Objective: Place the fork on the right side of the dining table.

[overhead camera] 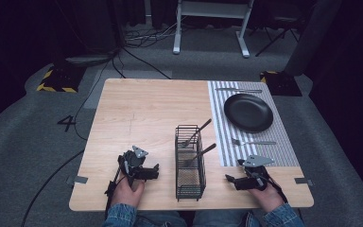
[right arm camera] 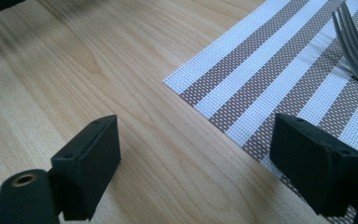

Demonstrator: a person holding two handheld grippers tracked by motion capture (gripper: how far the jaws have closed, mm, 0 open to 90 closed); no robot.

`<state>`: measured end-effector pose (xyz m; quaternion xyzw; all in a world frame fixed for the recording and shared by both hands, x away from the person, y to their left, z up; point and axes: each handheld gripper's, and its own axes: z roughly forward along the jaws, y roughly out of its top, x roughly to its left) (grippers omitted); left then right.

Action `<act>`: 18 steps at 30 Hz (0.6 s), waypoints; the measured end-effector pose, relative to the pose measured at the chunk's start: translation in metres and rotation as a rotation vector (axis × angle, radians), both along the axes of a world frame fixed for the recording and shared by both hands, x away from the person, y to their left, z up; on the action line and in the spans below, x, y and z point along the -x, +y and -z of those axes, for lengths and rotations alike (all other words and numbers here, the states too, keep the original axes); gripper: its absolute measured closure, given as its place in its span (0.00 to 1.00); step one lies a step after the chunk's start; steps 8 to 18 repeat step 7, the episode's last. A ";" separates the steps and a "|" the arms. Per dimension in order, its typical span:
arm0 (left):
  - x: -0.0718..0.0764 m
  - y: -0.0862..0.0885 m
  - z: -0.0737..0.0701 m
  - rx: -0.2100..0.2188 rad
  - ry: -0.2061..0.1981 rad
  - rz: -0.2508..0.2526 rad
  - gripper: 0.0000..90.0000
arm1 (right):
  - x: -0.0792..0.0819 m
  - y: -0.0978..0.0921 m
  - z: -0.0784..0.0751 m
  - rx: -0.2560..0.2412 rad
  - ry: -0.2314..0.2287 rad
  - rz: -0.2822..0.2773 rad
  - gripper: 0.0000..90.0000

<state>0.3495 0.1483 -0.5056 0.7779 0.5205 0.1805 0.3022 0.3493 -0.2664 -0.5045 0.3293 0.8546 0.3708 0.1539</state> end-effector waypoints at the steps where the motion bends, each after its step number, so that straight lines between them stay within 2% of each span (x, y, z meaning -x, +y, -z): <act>1: 0.000 0.000 0.000 0.000 0.000 0.000 0.00 | 0.000 0.000 0.000 0.000 0.000 0.000 0.17; 18: 0.000 0.000 0.000 0.000 0.000 0.000 0.00 | 0.000 0.000 0.000 0.003 0.003 0.013 0.15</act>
